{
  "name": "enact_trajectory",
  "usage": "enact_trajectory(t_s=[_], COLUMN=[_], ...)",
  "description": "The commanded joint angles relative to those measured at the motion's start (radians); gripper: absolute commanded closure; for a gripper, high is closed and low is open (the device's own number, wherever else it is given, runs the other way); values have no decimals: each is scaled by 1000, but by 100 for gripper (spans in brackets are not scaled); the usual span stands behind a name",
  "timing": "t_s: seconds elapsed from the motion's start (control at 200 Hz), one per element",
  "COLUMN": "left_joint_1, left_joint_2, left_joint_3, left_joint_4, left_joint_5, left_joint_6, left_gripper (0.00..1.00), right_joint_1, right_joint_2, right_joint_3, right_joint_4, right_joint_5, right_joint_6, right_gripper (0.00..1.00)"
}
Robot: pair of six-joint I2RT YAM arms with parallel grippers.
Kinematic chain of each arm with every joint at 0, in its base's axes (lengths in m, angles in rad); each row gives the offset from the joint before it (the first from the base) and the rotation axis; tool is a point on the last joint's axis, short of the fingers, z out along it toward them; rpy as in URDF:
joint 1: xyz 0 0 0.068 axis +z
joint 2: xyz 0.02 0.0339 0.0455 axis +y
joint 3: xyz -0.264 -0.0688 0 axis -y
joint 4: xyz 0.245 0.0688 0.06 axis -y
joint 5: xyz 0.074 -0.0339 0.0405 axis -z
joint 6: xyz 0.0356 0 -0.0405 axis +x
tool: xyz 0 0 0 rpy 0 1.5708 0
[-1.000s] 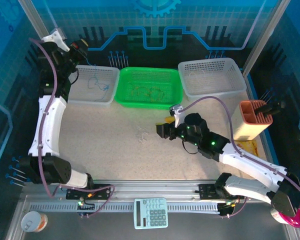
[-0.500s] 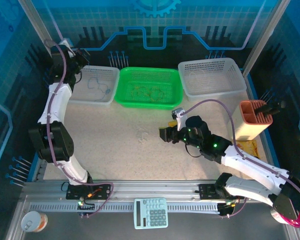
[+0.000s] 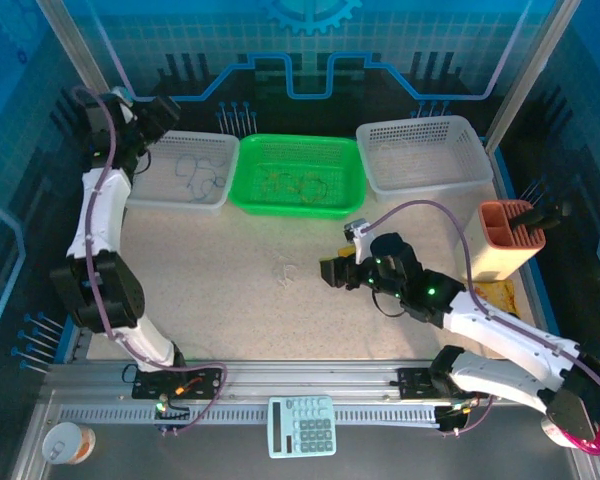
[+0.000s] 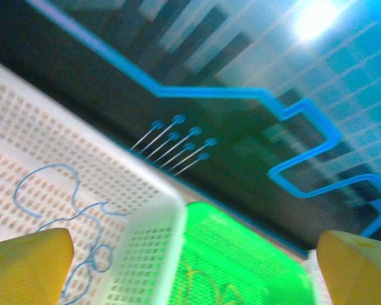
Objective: Untangle the cables
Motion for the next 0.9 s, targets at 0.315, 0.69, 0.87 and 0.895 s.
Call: enact_trajectory(t_s=[0.315, 0.69, 0.87, 0.895], left_joint_1=[-198, -235, -235, -235], left_joint_2=[-627, -856, -863, -863], left_joint_3=[-659, -946, -958, -957], left_joint_4=[71, -1, -4, -4], left_joint_5=[153, 89, 96, 98], left_joint_6=[-138, -174, -172, -173], left_gripper=[1, 1, 1, 1], right_joint_1=[20, 68, 77, 77], right_joint_2=[400, 660, 728, 737], right_joint_3=[147, 350, 406, 410], right_joint_4=[22, -31, -104, -108], right_joint_5=[-64, -48, 12, 20], right_joint_6=[79, 267, 337, 347], right_gripper=[39, 42, 43, 43])
